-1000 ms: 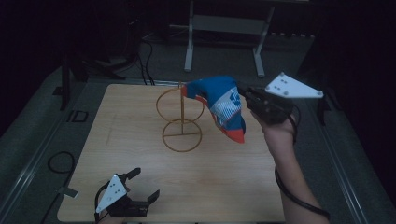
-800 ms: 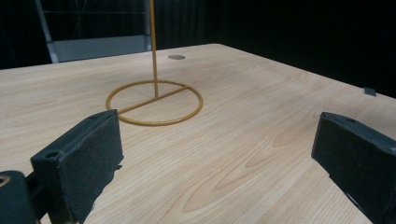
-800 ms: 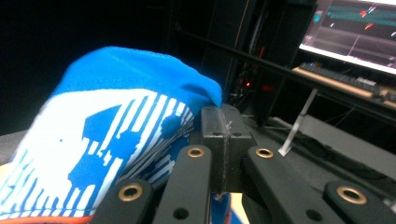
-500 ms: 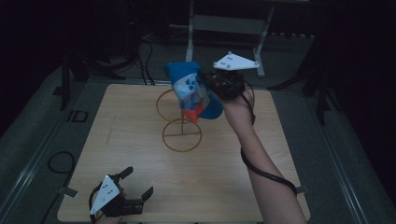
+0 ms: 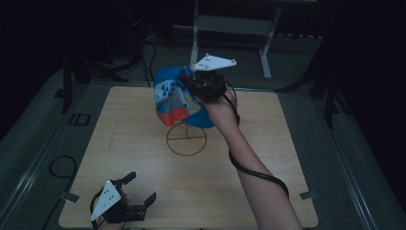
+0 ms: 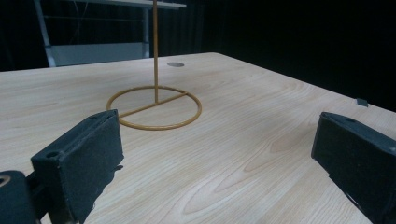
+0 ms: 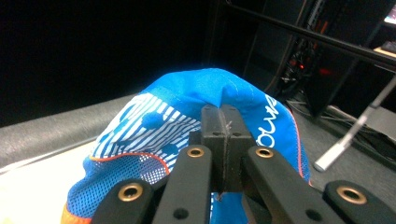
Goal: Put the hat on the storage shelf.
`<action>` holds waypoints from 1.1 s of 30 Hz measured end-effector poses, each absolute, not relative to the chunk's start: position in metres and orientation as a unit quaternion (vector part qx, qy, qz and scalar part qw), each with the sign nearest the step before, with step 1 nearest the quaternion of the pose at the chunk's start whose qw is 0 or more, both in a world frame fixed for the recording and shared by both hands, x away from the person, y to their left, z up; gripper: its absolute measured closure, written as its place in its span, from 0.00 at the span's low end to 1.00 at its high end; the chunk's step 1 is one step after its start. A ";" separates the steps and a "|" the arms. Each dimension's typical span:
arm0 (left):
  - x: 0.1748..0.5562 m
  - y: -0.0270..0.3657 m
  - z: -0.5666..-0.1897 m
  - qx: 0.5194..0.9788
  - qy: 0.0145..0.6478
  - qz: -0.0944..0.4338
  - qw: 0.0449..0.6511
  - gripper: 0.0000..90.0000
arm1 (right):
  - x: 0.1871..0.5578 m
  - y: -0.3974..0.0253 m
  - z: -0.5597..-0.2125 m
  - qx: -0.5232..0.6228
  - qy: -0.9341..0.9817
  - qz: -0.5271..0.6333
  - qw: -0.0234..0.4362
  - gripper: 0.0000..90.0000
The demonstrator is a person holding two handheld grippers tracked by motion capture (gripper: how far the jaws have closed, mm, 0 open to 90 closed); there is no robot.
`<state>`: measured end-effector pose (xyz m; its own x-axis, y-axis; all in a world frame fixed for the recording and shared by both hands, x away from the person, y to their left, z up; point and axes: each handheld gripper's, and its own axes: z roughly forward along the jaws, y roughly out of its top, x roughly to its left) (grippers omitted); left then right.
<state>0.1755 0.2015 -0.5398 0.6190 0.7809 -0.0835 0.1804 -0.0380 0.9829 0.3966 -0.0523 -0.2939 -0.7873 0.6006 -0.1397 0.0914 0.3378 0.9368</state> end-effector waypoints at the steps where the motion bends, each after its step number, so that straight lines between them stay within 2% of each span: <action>1: 0.176 0.201 -0.540 0.675 0.356 0.252 0.595 0.03 | 0.397 -0.052 -0.294 0.221 0.782 0.531 0.240 1.00; 5: 0.175 0.201 -0.540 0.676 0.355 0.250 0.596 0.03 | 0.399 -0.051 -0.293 0.224 0.781 0.533 0.238 1.00; 13: 0.175 0.201 -0.540 0.679 0.353 0.249 0.594 0.03 | 0.412 -0.058 -0.318 0.244 0.810 0.491 0.207 1.00; 33: 0.177 0.199 -0.542 0.681 0.354 0.244 0.593 0.03 | 0.405 -0.098 -0.360 0.270 0.806 0.489 0.197 1.00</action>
<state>0.1766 0.1989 -0.5425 0.6304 0.7714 -0.0869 0.1925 -0.0469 0.9802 0.4047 -0.0985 -0.3596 -0.7770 0.6272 -0.0542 0.2416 0.3766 0.8943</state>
